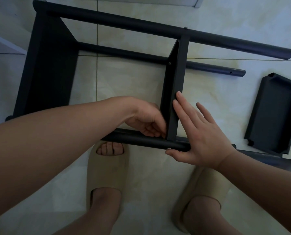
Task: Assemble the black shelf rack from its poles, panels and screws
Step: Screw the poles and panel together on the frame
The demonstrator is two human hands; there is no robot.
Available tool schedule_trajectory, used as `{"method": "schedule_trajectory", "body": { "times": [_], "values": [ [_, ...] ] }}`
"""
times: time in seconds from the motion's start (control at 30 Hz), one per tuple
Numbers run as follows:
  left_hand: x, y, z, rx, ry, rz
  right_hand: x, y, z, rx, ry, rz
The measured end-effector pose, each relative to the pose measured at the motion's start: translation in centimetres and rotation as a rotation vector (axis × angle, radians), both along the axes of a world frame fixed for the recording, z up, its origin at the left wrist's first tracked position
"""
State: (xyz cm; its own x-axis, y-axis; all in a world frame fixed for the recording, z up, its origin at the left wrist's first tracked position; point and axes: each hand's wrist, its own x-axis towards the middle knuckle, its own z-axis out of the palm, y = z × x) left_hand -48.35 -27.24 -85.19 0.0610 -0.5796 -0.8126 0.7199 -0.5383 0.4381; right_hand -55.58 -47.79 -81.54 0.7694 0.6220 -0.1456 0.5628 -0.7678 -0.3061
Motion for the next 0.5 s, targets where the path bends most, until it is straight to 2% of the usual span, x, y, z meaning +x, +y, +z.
{"method": "schedule_trajectory", "body": {
  "times": [0.2, 0.33, 0.5],
  "values": [
    [-0.03, 0.04, 0.03, 0.011, 0.047, 0.0, 0.0, -0.04, -0.06, 0.01, -0.004, -0.005],
    [0.24, -0.11, 0.25, 0.058, -0.017, -0.11, 0.02, -0.05, -0.04, 0.003, 0.003, -0.006],
    [0.75, -0.36, 0.31, 0.045, -0.002, -0.158, -0.03, -0.07, -0.16, 0.008, -0.01, -0.008]
  ]
}}
